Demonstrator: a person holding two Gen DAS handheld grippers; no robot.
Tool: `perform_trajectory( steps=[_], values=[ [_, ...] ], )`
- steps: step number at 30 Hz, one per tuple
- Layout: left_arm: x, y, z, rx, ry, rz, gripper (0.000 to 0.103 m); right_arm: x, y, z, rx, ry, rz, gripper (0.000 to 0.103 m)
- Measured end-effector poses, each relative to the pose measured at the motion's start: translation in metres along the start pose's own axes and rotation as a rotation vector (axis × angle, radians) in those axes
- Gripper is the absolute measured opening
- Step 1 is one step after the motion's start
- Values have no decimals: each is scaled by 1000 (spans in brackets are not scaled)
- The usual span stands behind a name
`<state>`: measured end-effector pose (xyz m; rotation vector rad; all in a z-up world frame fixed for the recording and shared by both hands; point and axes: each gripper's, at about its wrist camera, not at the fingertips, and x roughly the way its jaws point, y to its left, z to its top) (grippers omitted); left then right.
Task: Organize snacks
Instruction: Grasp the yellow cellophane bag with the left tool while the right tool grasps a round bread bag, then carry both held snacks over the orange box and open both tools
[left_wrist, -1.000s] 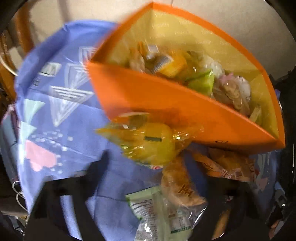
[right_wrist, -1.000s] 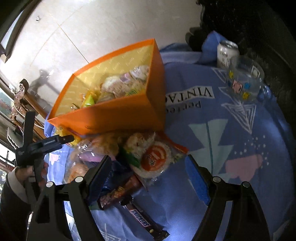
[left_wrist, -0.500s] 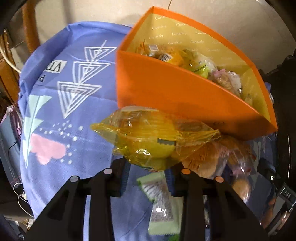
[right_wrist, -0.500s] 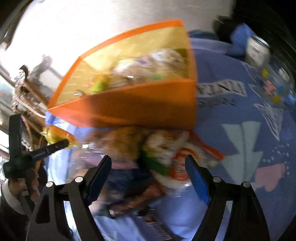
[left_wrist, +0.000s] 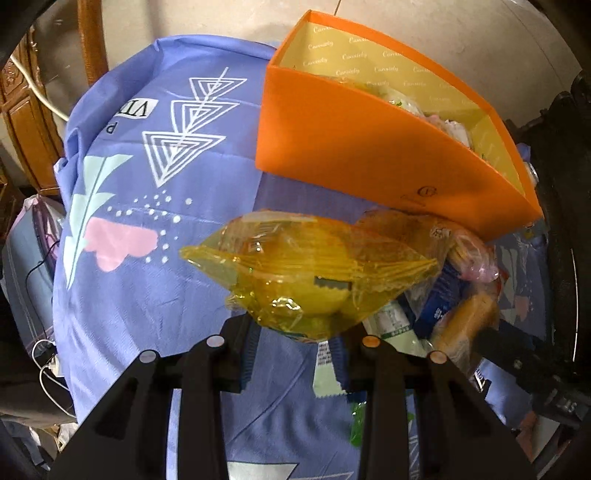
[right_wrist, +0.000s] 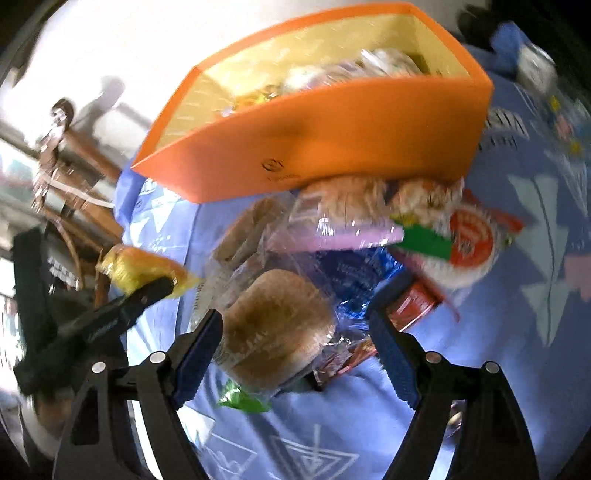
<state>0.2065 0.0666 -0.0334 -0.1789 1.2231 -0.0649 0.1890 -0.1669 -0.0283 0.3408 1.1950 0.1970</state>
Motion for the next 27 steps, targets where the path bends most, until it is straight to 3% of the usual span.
perform_trajectory(
  steps=[6, 14, 19, 25, 27],
  values=[
    [-6, -2, -4, 11, -3, 19, 32, 18, 14, 3, 42, -11, -67, 88],
    [-13, -8, -13, 45, 0, 21, 32, 19, 34, -12, -116, 20, -115, 88],
    [-16, -10, -20, 53, 3, 26, 32, 9, 34, -25, -123, -13, -118, 91],
    [-11, -9, -28, 51, 21, 45, 32, 25, 53, -46, -253, 20, -147, 94],
    [-11, -8, -30, 48, 21, 49, 32, 34, 57, -52, -280, 92, -95, 65]
  ],
)
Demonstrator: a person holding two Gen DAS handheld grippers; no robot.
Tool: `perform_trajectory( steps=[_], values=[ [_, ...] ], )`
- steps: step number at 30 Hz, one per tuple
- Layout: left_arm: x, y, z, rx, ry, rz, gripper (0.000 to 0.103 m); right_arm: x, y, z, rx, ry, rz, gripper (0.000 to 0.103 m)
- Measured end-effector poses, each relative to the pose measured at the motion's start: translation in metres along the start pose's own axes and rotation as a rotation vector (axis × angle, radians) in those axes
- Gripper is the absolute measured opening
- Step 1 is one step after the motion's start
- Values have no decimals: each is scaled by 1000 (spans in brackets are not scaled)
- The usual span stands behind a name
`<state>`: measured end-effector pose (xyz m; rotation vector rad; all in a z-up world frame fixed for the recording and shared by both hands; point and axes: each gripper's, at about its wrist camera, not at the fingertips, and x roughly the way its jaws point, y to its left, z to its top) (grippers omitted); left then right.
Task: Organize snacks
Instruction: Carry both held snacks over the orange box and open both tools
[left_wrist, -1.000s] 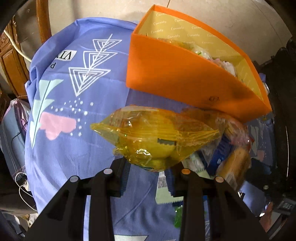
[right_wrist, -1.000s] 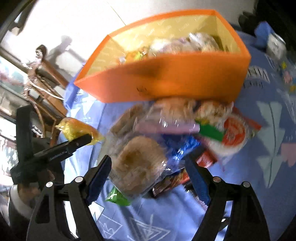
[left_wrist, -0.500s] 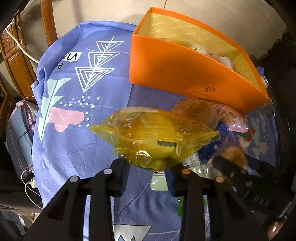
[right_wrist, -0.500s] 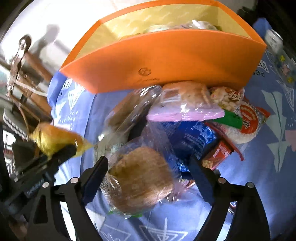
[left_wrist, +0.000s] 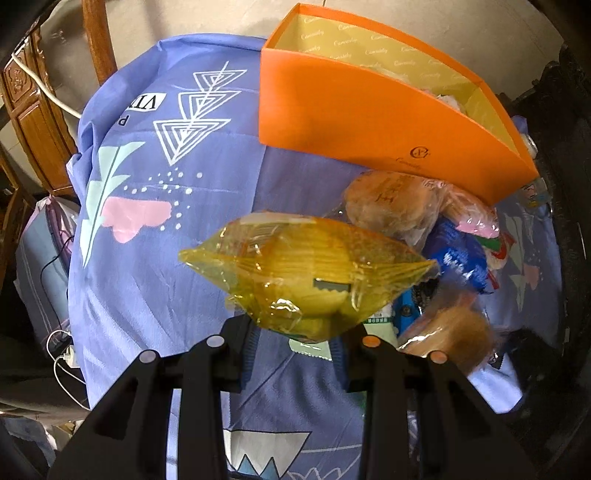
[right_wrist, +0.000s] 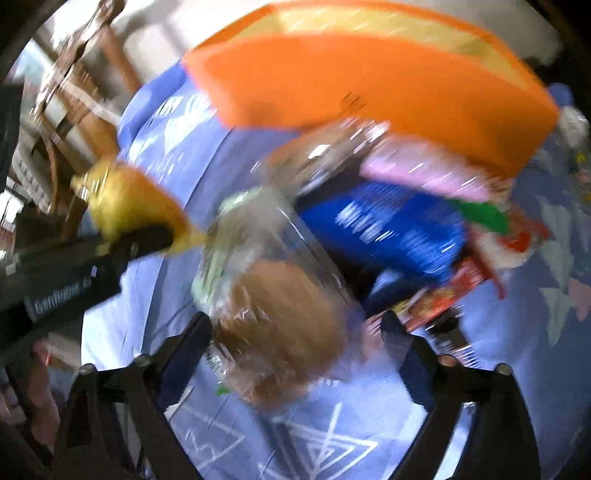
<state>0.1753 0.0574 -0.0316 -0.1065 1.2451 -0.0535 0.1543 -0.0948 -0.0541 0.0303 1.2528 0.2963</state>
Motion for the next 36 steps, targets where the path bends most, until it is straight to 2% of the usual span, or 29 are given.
perform_trajectory(
  steps=[1, 2, 12, 18, 22, 26, 30, 35, 36],
  values=[
    [0, 1, -1, -2, 1, 4, 32, 3, 0, -1, 9, 28, 67, 52],
    [-1, 1, -2, -1, 1, 6, 32, -1, -1, -2, 30, 13, 69, 45],
    [-20, -2, -5, 27, -19, 13, 32, -56, -24, -11, 54, -101, 104, 43],
    [-65, -19, 13, 84, -110, -20, 32, -118, -48, -3, 60, -230, 108, 43],
    [-99, -38, 44, 135, -192, -59, 32, -157, -66, 23, 68, -326, 97, 43],
    [-113, -58, 88, 172, -248, -62, 32, -177, -83, 63, 78, -394, 95, 43],
    [-99, -72, 134, 164, -243, -71, 33, -169, -98, 107, 105, -408, 91, 43],
    [-58, -78, 187, 115, -210, -78, 34, -136, -125, 157, 190, -368, 106, 46],
    [-49, -78, 193, 103, -209, -78, 50, -127, -131, 166, 208, -361, 104, 47]
  ],
)
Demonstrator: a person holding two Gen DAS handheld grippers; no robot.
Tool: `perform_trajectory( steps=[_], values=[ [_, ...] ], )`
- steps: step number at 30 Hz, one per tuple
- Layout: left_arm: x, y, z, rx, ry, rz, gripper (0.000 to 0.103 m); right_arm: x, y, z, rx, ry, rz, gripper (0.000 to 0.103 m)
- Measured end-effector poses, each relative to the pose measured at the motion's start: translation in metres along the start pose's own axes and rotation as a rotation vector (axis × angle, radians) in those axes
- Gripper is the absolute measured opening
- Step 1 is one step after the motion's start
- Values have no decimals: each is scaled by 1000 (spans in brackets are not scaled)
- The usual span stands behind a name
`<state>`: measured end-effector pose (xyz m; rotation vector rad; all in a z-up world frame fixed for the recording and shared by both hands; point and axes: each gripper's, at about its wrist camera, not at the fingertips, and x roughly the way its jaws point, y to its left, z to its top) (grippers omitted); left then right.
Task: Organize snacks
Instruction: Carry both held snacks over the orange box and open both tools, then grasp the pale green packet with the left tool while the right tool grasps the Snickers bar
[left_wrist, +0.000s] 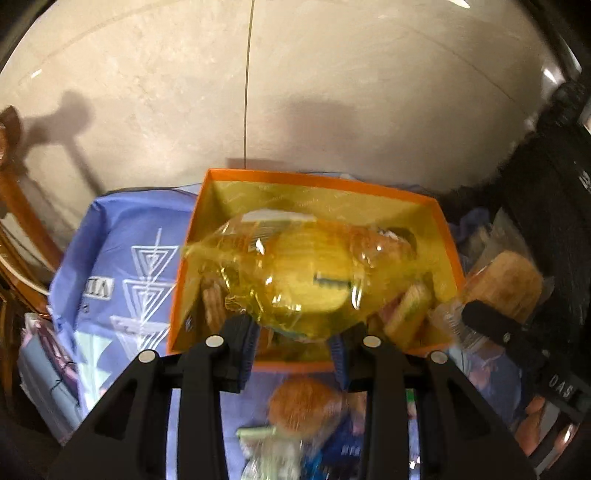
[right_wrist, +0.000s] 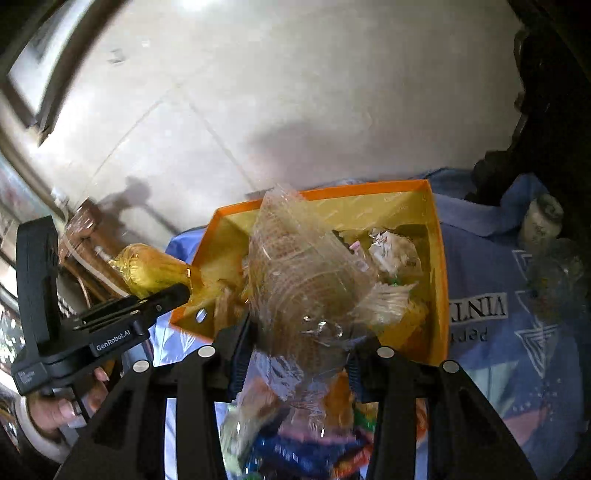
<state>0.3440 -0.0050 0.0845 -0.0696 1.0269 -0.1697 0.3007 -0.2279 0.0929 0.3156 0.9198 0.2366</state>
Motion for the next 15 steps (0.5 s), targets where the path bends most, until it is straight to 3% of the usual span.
perform_trajectory(
  steps=[1, 2, 4, 15],
  values=[
    [10, 2, 4, -14, -2, 18, 67, 7, -3, 2, 10, 4, -5, 61],
    [16, 2, 6, -23, -9, 62, 94, 13, -8, 4, 30, -2, -26, 76],
    [20, 1, 4, -7, -41, 115, 98, 14, -14, 1, 67, -41, -67, 81],
    [10, 8, -53, 59, 38, 117, 98, -12, -34, -44, 74, -36, -65, 81]
  ],
)
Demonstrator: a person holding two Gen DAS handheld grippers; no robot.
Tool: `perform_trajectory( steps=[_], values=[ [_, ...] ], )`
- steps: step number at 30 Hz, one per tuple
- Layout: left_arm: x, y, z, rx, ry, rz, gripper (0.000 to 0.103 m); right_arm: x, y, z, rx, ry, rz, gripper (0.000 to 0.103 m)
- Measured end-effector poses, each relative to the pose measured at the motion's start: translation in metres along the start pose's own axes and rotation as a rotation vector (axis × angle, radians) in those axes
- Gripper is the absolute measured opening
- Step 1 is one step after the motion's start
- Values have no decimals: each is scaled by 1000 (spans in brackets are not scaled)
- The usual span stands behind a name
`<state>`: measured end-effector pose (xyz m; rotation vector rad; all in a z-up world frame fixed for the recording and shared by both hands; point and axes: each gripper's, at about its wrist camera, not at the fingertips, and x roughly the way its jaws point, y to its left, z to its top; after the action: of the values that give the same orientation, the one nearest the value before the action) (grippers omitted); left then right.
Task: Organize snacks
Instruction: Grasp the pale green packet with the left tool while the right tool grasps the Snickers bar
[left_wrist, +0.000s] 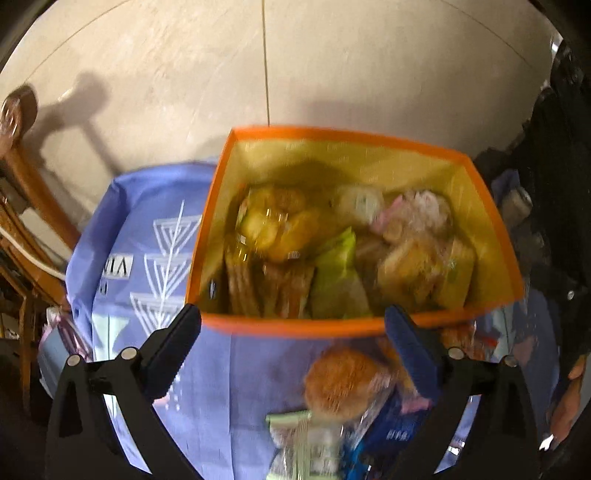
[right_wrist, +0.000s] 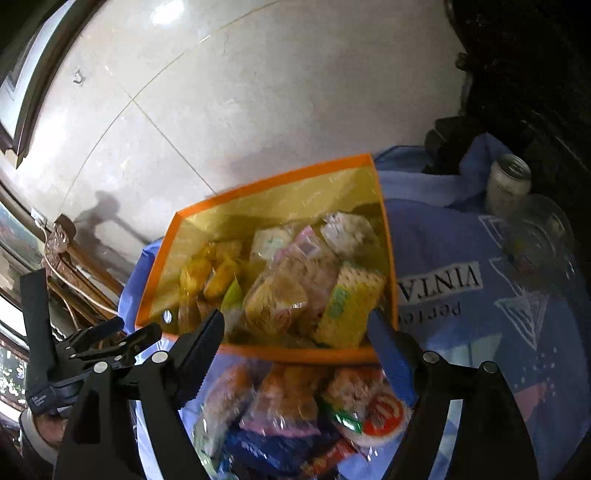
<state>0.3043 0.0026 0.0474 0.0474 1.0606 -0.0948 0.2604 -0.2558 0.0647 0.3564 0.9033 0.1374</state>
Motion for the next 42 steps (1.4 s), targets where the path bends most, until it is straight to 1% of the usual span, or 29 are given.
perform_trajectory(
  steps=[2, 4, 7, 9, 11, 14, 16, 17, 18, 20, 24, 26, 27, 28, 29, 30, 31, 32, 33, 35, 37, 39, 40, 41, 42],
  values=[
    [-2, 6, -15, -18, 19, 8, 98, -5, -2, -12, -12, 5, -9, 81],
    [-3, 11, -32, -38, 49, -4, 98, -8, -3, -26, -26, 18, -26, 81],
    [-1, 14, -59, -46, 93, -4, 98, -11, -7, -53, -51, 39, -59, 84],
    [3, 13, -78, -43, 125, -7, 98, -9, -12, -72, -50, 77, -74, 84],
    [14, 11, -102, -48, 181, -19, 98, -9, -19, -90, -33, 115, -76, 84],
    [30, 8, -122, -45, 219, -9, 97, -12, -28, -112, -7, 153, -84, 84],
    [41, 6, -132, -45, 243, -3, 94, -16, -31, -122, 7, 164, -86, 85],
    [46, 6, -135, -48, 258, -1, 85, -19, -32, -126, 12, 168, -85, 84],
    [52, 8, -138, -63, 268, -24, 82, -21, -33, -129, 12, 170, -85, 84],
    [58, 10, -139, -94, 264, -35, 82, -27, -33, -135, 10, 166, -87, 85],
    [70, 2, -138, -104, 279, -55, 85, -31, -36, -143, 14, 177, -97, 85],
    [71, -6, -137, -77, 256, -34, 85, -33, -36, -147, 18, 179, -102, 85],
    [70, -7, -138, -67, 251, -38, 78, -34, -36, -148, 19, 179, -101, 85],
    [69, -7, -138, -65, 254, -67, 71, -34, -36, -149, 19, 182, -101, 85],
    [66, -8, -139, -55, 260, -96, 60, -33, -36, -150, 16, 189, -102, 85],
    [64, -9, -140, -42, 260, -101, 51, -32, -35, -151, 10, 197, -102, 85],
    [60, -8, -142, -24, 261, -109, 46, -30, -34, -153, 3, 209, -102, 85],
    [58, -8, -143, -24, 264, -116, 36, -24, -31, -156, -19, 238, -107, 85],
    [55, -6, -145, -26, 268, -122, 33, -20, -28, -160, -46, 259, -117, 85],
    [49, 2, -150, -25, 271, -103, 31, -11, -21, -170, -130, 299, -137, 85],
    [46, 10, -157, -39, 275, -109, 30, -1, -14, -181, -210, 338, -166, 84],
    [45, 16, -160, -53, 278, -112, 30, 14, -11, -192, -270, 380, -206, 78],
    [45, 19, -162, -60, 278, -107, 30, 19, -12, -195, -277, 392, -217, 64],
    [45, 22, -164, -64, 279, -108, 30, 26, -14, -198, -282, 415, -227, 45],
    [43, 23, -162, -69, 280, -111, 30, 32, -15, -200, -282, 437, -233, 39]
  ],
)
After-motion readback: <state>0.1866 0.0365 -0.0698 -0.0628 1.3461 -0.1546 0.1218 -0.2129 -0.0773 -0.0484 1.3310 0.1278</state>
